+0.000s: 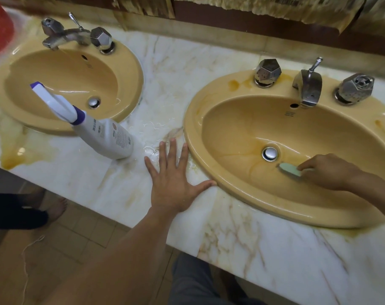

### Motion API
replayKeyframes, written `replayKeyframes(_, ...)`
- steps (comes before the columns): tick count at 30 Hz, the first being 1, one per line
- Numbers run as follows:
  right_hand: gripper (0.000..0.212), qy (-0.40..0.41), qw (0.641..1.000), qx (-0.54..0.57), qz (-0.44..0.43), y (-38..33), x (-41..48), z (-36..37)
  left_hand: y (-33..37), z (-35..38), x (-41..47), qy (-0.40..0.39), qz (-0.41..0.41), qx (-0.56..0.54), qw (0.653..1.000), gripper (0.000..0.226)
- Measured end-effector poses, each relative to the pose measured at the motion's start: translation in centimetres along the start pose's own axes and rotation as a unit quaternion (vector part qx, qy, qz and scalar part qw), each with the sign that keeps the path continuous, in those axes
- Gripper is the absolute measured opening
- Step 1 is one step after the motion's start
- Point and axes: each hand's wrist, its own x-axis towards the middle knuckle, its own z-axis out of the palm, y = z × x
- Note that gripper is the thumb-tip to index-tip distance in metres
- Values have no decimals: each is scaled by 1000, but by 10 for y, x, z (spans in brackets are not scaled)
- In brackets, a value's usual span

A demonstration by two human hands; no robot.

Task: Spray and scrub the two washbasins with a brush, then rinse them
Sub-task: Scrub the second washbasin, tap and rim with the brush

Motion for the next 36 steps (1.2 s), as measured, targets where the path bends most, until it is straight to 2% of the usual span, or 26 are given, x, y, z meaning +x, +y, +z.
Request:
replayKeyframes(3,36,16,1000,-9,21,12,-5,6,0,1,-1,5,0,-2,1000,123)
replayKeyframes(8,26,-91,994,-23,-52,-1,-32,-1,0,2,-1,13,0,-9,1000,122)
replayKeyframes(11,27,-98,994,-53,-16,17,-30,-13,0,2,-1,16,-1,-6,1000,122)
replayKeyframes(13,32,-52,996,-70,24,30,-23,-14,0,2,-1,15,0,-9,1000,122)
replayKeyframes(16,37,7,998,-27,50,30,-11,2,0,1,0,5,-3,-9,1000,123)
replayKeyframes(19,23,-33,997,70,-26,3,-18,13,-1,1,-1,4,-3,-10,1000,124)
replayKeyframes(21,23,-79,987,132,-54,-4,-24,11,-1,1,0,4,-4,-10,1000,123)
replayKeyframes(23,22,-79,992,82,-58,3,-24,5,-2,1,0,1,-6,-10,1000,123)
replayKeyframes(26,26,-42,999,-9,-12,19,-23,2,-2,1,0,-1,-5,-9,1000,123)
replayKeyframes(28,27,-38,999,0,-8,19,-24,4,-2,0,0,-1,-5,-10,1000,123)
replayKeyframes(30,21,-53,997,55,-28,12,-25,7,-2,0,0,-5,-5,-6,1000,124)
replayKeyframes(33,17,-123,982,137,-38,2,-30,-2,-1,-1,0,-13,-8,-1,1000,124)
replayKeyframes(36,20,-108,994,33,-6,3,-25,-12,-1,-2,0,-15,-8,-4,1000,124)
